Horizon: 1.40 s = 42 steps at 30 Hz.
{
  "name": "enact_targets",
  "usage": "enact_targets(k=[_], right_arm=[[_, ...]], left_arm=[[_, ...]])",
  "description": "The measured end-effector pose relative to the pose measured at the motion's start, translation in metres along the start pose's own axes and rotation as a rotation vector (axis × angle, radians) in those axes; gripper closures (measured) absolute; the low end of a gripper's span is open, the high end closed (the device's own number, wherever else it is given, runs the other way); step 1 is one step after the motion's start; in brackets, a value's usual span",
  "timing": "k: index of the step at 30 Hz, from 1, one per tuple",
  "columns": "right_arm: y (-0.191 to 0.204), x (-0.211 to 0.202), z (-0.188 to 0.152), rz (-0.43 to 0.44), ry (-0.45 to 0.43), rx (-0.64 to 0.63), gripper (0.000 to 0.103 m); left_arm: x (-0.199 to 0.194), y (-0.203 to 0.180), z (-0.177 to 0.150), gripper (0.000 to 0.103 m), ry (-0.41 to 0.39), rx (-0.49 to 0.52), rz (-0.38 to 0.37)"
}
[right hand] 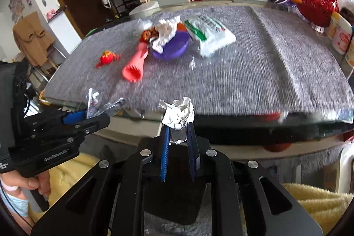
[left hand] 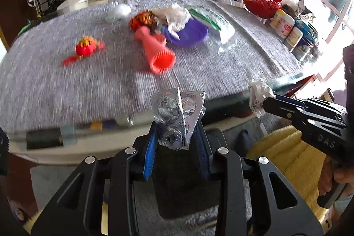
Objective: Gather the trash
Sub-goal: 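Lower both held items into the black bin and open both tools, then reach the left tool to the red-gold wrapper while the right tool reaches the pink cone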
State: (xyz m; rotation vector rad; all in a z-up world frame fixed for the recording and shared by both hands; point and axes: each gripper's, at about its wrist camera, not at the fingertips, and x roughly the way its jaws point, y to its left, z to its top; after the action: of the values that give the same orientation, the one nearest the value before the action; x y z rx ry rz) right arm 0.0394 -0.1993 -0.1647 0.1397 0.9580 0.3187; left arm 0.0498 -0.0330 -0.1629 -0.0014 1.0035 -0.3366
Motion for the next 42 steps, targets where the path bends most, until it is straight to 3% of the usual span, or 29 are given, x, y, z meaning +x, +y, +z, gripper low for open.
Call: enact_targets(k=[12,19,23,26,35,39,42], right_arm=[[0.002,0.038,-0.06,0.027,0.168,0.016,0.086],[0.001,0.056,-0.077,0.027,0.243,0.048,0.083],[0.0,0.055,-0.074,0.029,0.236,0.057,0.082],[-0.002,0.054,-0.071,0.034,0.228,0.067,0.054],[-0.01,0.046,-0.06,0.015,0.196,0.09,0.05],[-0.02,0.027,-0.042,-0.022,0.126,0.1,0.036],[-0.027,0.014,-0.027,-0.03,0.081,0.118,0.035]], left_arm=[[0.032,-0.011,-0.08,0.071,0.17,-0.049,-0.019],[0.05,-0.012,-0.102,0.071,0.236,-0.066,-0.02],[0.051,-0.014,-0.102,0.065,0.24,-0.057,-0.017],[0.05,-0.014,-0.101,0.057,0.235,-0.049,-0.011],[0.041,-0.007,-0.094,0.045,0.211,-0.046,0.018],[0.025,0.006,-0.082,0.036,0.158,-0.067,0.048],[0.014,0.015,-0.072,0.034,0.124,-0.089,0.055]])
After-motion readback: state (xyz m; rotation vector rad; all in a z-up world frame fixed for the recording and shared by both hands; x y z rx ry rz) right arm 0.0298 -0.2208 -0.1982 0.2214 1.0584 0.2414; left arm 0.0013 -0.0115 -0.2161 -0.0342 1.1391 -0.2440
